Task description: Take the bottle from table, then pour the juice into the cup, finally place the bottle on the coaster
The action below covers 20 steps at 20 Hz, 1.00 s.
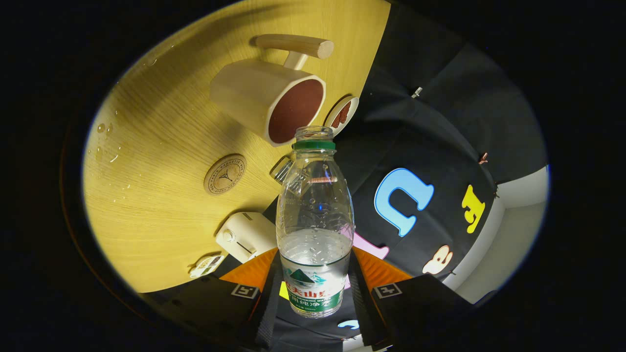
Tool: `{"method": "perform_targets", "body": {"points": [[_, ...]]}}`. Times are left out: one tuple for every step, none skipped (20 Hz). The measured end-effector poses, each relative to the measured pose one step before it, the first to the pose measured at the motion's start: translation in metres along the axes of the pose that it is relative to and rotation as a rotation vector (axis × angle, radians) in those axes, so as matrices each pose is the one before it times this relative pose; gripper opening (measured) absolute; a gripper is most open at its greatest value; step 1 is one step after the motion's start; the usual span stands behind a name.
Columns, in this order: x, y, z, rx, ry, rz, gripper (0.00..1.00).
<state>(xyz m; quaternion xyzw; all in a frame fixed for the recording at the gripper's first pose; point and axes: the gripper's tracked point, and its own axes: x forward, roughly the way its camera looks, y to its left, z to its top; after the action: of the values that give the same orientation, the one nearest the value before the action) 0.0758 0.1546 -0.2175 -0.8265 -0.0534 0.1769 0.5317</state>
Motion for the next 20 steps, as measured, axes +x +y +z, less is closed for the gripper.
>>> {"method": "perform_targets", "body": {"points": [[0.00014, 0.00421, -0.00036, 0.03734, 0.00737, 0.01534, 0.7], [-0.00267, 0.00432, -0.00016, 0.04264, 0.00592, 0.01361, 0.7], [-0.00304, 0.00308, 0.00106, 0.04721, 0.00411, 0.01139, 0.7], [-0.00061, 0.00373, 0.00145, 0.04918, -0.00378, 0.01113, 0.7], [0.0016, 0.003, 0.00262, 0.05394, -0.00356, 0.01221, 0.7], [-0.00175, 0.00481, 0.00302, 0.0592, -0.0015, 0.01598, 0.7], [-0.00184, 0.00581, 0.00071, 0.06593, 0.00351, 0.01468, 0.7], [-0.0025, 0.0052, 0.00037, 0.07094, 0.0061, 0.01324, 0.7], [-0.00141, 0.00499, -0.00044, 0.08037, 0.00297, 0.01625, 0.7], [-0.00162, 0.00622, 0.00098, 0.08701, 0.00032, 0.01817, 0.7], [0.00004, 0.00611, 0.00031, 0.08834, 0.00057, 0.01599, 0.7], [-0.00152, 0.00525, 0.00011, 0.082, -0.0018, 0.01135, 0.71], [-0.00123, 0.00335, -0.00094, 0.07491, 0.00009, 0.00444, 0.71], [-0.00127, 0.00333, 0.00065, 0.07238, -0.00643, 0.0112, 0.71], [0.0011, 0.00355, 0.00065, 0.0711, -0.00492, 0.00862, 0.7], [-0.00056, 0.00156, -0.00024, 0.06961, -0.00745, 0.00451, 0.7], [-0.00004, 0.00046, 0.00172, 0.07348, -0.01613, 0.00668, 0.71], [0.00067, -0.00014, 0.00341, 0.07551, -0.02185, 0.0061, 0.71], [0.00307, -0.00153, 0.0037, 0.07189, -0.02312, 0.00368, 0.71], [0.00084, -0.00309, 0.00491, 0.06605, -0.02507, -0.00149, 0.7]]}}
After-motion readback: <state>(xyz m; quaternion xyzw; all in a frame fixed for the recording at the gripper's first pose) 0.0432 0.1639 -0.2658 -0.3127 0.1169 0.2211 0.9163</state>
